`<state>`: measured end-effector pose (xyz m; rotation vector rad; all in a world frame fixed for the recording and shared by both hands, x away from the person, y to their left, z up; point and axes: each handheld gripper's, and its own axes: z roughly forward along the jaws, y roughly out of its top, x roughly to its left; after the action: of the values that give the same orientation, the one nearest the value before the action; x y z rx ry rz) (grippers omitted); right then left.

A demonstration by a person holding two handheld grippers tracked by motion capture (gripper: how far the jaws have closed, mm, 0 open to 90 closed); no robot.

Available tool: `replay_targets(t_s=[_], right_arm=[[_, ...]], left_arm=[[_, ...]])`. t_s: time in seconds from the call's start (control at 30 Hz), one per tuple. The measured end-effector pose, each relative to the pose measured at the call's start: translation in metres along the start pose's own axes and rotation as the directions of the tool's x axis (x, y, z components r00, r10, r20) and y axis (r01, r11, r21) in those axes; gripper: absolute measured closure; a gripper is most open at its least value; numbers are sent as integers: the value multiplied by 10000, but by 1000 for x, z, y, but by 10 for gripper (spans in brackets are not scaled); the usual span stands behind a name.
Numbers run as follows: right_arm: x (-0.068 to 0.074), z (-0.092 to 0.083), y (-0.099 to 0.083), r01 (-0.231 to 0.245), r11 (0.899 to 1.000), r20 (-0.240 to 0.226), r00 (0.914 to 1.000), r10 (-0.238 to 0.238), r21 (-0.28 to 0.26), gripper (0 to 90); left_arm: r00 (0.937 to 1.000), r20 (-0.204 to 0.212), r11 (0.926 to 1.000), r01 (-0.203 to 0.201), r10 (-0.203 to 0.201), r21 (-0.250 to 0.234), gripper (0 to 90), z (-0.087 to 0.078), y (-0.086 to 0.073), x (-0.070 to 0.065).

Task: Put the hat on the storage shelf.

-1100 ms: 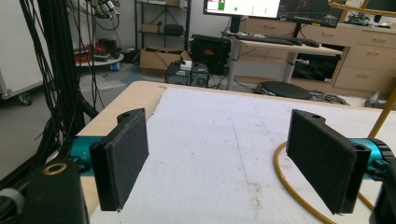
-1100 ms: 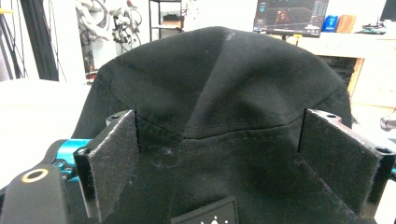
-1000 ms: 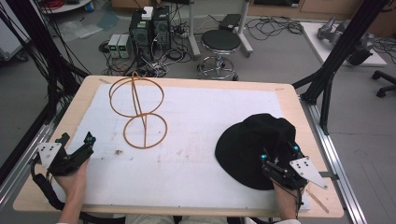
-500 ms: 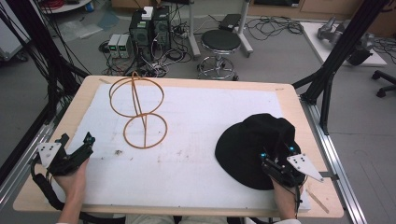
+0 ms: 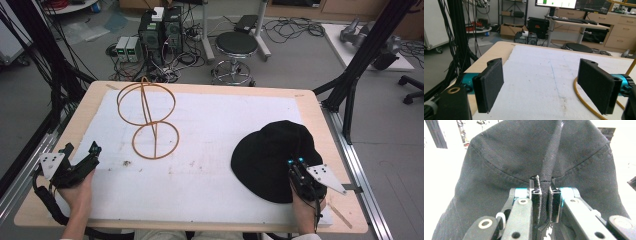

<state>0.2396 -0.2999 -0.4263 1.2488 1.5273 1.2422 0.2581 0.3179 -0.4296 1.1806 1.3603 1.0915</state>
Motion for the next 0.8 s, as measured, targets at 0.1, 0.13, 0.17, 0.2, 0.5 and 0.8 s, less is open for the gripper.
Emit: replay_targets(t_s=[0.1, 0.13, 0.17, 0.2, 0.5, 0.8], right_arm=[[-1, 0, 0, -86, 10000, -99, 9999, 86, 8, 860], [-2, -1, 0, -90, 10000, -164, 9998, 90, 7, 862], [-2, -1, 0, -90, 10000, -164, 9998, 90, 7, 862], [-4, -1, -1, -142, 9999, -268, 9995, 141, -27, 864], [-6, -1, 0, -329, 9995, -453, 9984, 330, 17, 871], [-7, -5, 2, -503, 9985, -528, 9974, 491, -221, 870]], left_arm=[[10000, 12, 10000, -26, 26, 6, 215, 0, 0, 0], [9999, -2, 9999, -119, 119, 30, 215, 0, 0, 0], [9998, -2, 9998, -187, 187, 28, 215, 1, -1, -1], [9997, -5, 9997, -257, 257, 42, 215, 1, -1, -1], [9996, 47, 9996, -269, 269, 71, 217, 1, -1, -1], [9996, 180, 9997, -219, 217, 114, 220, 2, -2, -2]])
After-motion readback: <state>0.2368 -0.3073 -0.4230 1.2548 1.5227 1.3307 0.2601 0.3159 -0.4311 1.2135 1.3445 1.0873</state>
